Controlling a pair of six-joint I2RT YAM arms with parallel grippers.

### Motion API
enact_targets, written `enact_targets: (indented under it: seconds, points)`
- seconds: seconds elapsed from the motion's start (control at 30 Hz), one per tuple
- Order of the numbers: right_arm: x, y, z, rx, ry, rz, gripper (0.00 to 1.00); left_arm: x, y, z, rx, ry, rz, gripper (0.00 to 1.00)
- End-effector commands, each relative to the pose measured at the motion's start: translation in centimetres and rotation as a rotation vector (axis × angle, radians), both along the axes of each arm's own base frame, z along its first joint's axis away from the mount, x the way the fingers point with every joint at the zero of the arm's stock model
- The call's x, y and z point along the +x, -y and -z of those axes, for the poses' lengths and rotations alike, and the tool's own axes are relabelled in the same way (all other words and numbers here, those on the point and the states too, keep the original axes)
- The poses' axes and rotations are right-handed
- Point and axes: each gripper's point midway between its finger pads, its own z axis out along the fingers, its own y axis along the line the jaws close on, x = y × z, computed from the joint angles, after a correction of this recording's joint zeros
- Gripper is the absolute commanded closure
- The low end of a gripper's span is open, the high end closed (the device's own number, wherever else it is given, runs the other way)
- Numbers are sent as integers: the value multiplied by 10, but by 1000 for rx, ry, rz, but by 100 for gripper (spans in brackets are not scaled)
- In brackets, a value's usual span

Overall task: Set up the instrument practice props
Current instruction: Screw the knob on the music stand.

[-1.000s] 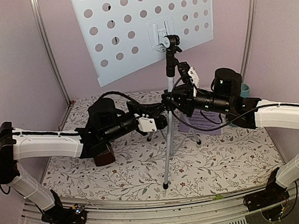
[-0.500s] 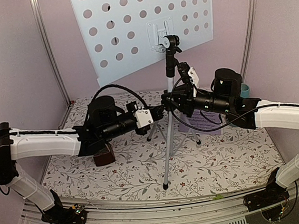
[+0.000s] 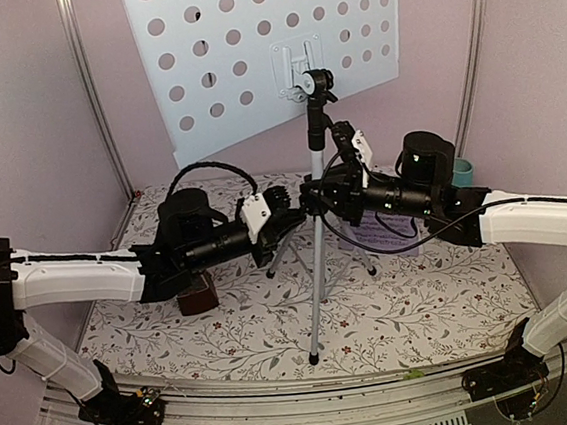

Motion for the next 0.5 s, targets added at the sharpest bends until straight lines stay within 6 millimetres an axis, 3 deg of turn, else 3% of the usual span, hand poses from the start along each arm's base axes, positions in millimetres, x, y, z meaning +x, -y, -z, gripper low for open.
enact_targets:
  seconds: [0.0, 0.47]
  points:
    - [-5, -7, 64, -115, -218, -26, 100, -25, 4, -18, -149, -161, 114, 92]
    - [-2, -6, 59, -110, -214, -9, 100, -27, -1, -27, -306, -334, 121, 89]
